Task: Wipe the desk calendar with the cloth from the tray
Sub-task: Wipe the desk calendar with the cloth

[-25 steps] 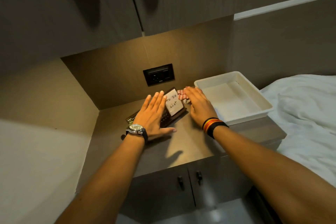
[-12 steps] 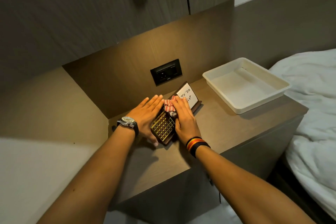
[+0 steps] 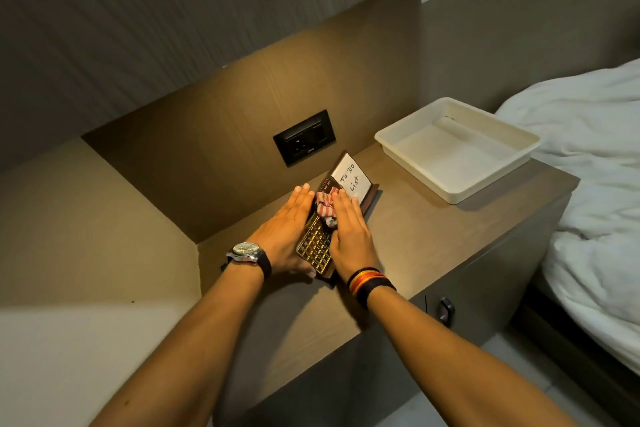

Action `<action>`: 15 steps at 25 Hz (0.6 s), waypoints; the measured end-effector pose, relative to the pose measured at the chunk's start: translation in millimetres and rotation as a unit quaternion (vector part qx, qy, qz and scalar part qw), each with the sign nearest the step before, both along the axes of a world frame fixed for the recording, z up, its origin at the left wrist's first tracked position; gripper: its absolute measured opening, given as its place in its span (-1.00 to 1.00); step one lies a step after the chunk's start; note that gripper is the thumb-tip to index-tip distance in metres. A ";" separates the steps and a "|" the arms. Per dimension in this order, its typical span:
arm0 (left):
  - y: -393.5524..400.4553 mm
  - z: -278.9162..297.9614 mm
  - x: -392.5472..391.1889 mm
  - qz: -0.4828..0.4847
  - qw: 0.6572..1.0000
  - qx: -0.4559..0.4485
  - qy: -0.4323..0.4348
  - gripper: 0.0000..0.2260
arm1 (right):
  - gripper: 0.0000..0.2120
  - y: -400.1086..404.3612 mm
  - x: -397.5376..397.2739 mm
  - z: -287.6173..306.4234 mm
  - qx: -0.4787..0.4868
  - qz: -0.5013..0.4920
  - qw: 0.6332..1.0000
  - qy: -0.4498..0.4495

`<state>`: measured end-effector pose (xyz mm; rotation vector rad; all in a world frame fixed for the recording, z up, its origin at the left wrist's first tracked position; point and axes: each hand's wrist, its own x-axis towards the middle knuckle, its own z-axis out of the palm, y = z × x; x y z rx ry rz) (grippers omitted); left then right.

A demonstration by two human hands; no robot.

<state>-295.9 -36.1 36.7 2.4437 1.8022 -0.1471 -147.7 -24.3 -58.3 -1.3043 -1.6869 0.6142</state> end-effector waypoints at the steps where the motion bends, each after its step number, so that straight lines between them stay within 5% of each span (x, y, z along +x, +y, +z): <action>1: 0.5 -0.5 -0.5 -0.001 1.000 0.001 -0.007 0.44 | -0.28 -1.6 -3.5 0.5 0.001 -0.003 1.000 0.006; 15: -2.3 -5.6 4.3 0.017 0.999 0.012 -0.035 0.43 | -0.21 -5.0 11.4 -20.7 0.046 0.037 0.998 -0.008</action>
